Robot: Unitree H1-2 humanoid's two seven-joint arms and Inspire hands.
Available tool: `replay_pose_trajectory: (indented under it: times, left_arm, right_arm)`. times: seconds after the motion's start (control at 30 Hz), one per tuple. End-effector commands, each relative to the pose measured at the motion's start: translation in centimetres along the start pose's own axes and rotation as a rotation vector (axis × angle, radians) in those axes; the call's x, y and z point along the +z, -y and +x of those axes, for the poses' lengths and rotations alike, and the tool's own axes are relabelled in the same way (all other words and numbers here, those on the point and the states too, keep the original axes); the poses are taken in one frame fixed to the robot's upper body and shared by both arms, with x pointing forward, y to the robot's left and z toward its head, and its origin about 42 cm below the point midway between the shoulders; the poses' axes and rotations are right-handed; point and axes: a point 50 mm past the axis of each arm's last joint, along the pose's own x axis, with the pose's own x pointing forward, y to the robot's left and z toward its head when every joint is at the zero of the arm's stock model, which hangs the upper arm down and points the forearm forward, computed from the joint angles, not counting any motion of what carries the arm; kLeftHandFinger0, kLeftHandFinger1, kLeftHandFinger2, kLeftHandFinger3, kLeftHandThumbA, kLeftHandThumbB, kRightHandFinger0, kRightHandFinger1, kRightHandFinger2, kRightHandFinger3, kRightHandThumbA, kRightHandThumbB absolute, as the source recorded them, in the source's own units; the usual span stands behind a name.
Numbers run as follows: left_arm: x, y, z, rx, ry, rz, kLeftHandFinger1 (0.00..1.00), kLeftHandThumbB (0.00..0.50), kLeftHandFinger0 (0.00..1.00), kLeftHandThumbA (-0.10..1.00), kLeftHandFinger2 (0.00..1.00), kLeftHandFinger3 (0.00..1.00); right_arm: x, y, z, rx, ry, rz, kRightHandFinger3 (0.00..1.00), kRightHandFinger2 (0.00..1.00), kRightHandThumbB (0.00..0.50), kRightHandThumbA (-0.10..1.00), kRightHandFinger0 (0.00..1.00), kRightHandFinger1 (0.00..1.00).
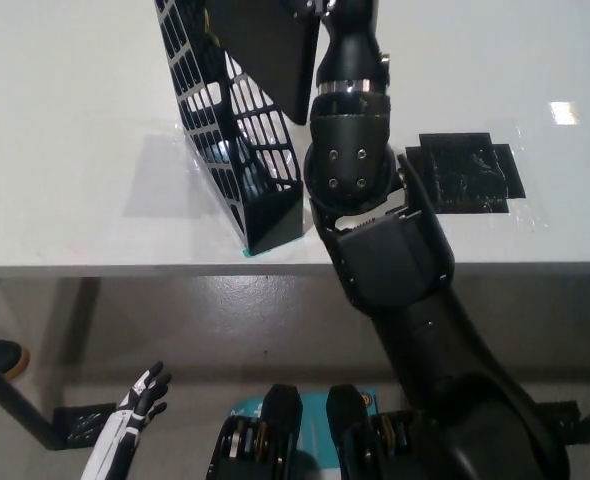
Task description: A notebook is kept standing on the table on the right hand side and a black shelf is kept on the left hand side and the robot uses its right hand to grab the notebook and places it in the shelf
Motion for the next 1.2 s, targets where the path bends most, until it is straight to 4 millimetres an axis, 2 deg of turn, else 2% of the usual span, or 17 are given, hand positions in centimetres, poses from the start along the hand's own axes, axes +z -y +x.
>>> replay_pose_trajectory:
  times: [0.0, 0.27, 0.3, 0.37, 0.47, 0.53, 0.77, 0.83, 0.87, 0.9, 0.93, 0.97, 1.0, 1.03, 1.07, 1.17]
  left_arm:
    - [0.5, -0.5, 0.0, -0.035, 0.043, 0.01, 1.0, 0.143, 1.0, 1.0, 1.0, 1.0]
    - [0.4, -0.4, -0.1, -0.041, 0.03, -0.001, 1.0, 0.123, 1.0, 1.0, 1.0, 1.0]
    - [0.4, -0.4, 0.0, -0.04, 0.031, -0.001, 1.0, 0.152, 1.0, 1.0, 1.0, 1.0]
    - [0.5, -0.5, 0.0, -0.037, 0.035, 0.008, 1.0, 0.154, 1.0, 1.0, 1.0, 1.0]
    - [0.4, -0.5, -0.1, -0.036, 0.04, 0.016, 1.0, 0.18, 1.0, 1.0, 1.0, 1.0]
    - [0.3, -0.4, -0.2, -0.04, 0.034, 0.018, 1.0, 0.172, 1.0, 1.0, 1.0, 1.0]
    - [0.4, -0.2, 0.1, -0.046, 0.024, 0.013, 1.0, 0.175, 1.0, 1.0, 1.0, 1.0]
    - [0.4, -0.1, 0.0, -0.042, 0.025, 0.023, 1.0, 0.177, 1.0, 1.0, 1.0, 1.0]
    - [0.5, 0.0, 0.0, -0.046, 0.019, 0.022, 1.0, 0.171, 1.0, 1.0, 1.0, 1.0]
    - [0.5, 0.0, 0.1, -0.046, 0.018, 0.021, 1.0, 0.16, 1.0, 1.0, 1.0, 1.0]
    - [0.5, -0.1, 0.0, -0.047, 0.019, 0.018, 1.0, 0.15, 1.0, 1.0, 1.0, 1.0]
    - [0.6, -0.1, 0.0, -0.049, 0.018, 0.018, 1.0, 0.148, 1.0, 1.0, 1.0, 1.0]
    - [0.6, -0.1, 0.1, -0.049, 0.018, 0.019, 1.0, 0.148, 1.0, 1.0, 1.0, 1.0]
    - [0.6, -0.1, 0.1, -0.052, 0.017, 0.018, 1.0, 0.162, 1.0, 1.0, 1.0, 1.0]
    - [0.6, -0.1, 0.1, -0.052, 0.016, 0.016, 1.0, 0.168, 1.0, 1.0, 1.0, 1.0]
    - [0.5, -0.2, 0.0, -0.049, 0.017, 0.018, 1.0, 0.162, 1.0, 1.0, 1.0, 1.0]
  right_arm:
    - [3.9, -1.2, 2.2, -0.055, 0.167, 0.064, 0.74, 0.61, 0.092, -0.1, 0.0, 0.16]
    - [2.5, -1.8, 2.0, -0.053, 0.106, 0.073, 0.76, 0.65, 0.084, -0.1, 0.0, 0.19]
    - [2.1, -2.1, 2.0, -0.053, 0.094, 0.059, 0.76, 0.64, 0.082, -0.1, 0.0, 0.18]
    - [1.9, -2.4, 2.0, -0.057, 0.089, 0.057, 0.76, 0.63, 0.088, -0.1, 0.0, 0.17]
    - [0.9, -3.5, 2.0, -0.042, 0.042, 0.056, 0.77, 0.61, 0.089, -0.1, 0.0, 0.15]
    - [0.0, -4.4, 2.0, -0.023, 0.002, 0.053, 0.76, 0.63, 0.1, -0.1, 0.0, 0.14]
    - [-2.4, -6.2, 2.0, 0.009, -0.106, 0.021, 0.7, 0.59, 0.089, -0.1, 0.0, 0.07]
    - [-2.8, -6.5, 1.7, 0.014, -0.136, 0.051, 0.67, 0.58, 0.072, -0.1, 0.0, 0.06]
    - [-3.0, -6.6, 1.6, 0.015, -0.153, 0.076, 0.68, 0.6, 0.086, -0.1, 0.0, 0.08]
    - [-3.1, -6.6, 1.6, 0.015, -0.165, 0.096, 0.77, 0.65, 0.11, -0.03, 0.02, 0.14]
    - [-3.2, -6.7, 1.5, 0.025, -0.174, 0.116, 1.0, 0.92, 0.186, 0.25, 0.2, 0.41]
    - [-3.2, -6.8, 1.5, 0.039, -0.178, 0.125, 1.0, 0.86, 0.198, 0.41, 0.24, 0.43]
    - [-3.2, -6.9, 1.5, 0.076, -0.173, 0.121, 1.0, 1.0, 0.249, 0.58, 0.47, 0.68]
    - [-3.2, -7.0, 1.4, 0.132, -0.15, 0.118, 1.0, 1.0, 0.301, 0.74, 0.85, 1.0]
    - [-3.2, -7.0, 1.3, 0.152, -0.148, 0.118, 1.0, 1.0, 0.33, 0.84, 1.0, 1.0]
    - [-3.5, -7.0, 1.1, 0.208, -0.136, 0.11, 1.0, 1.0, 0.366, 0.98, 1.0, 1.0]
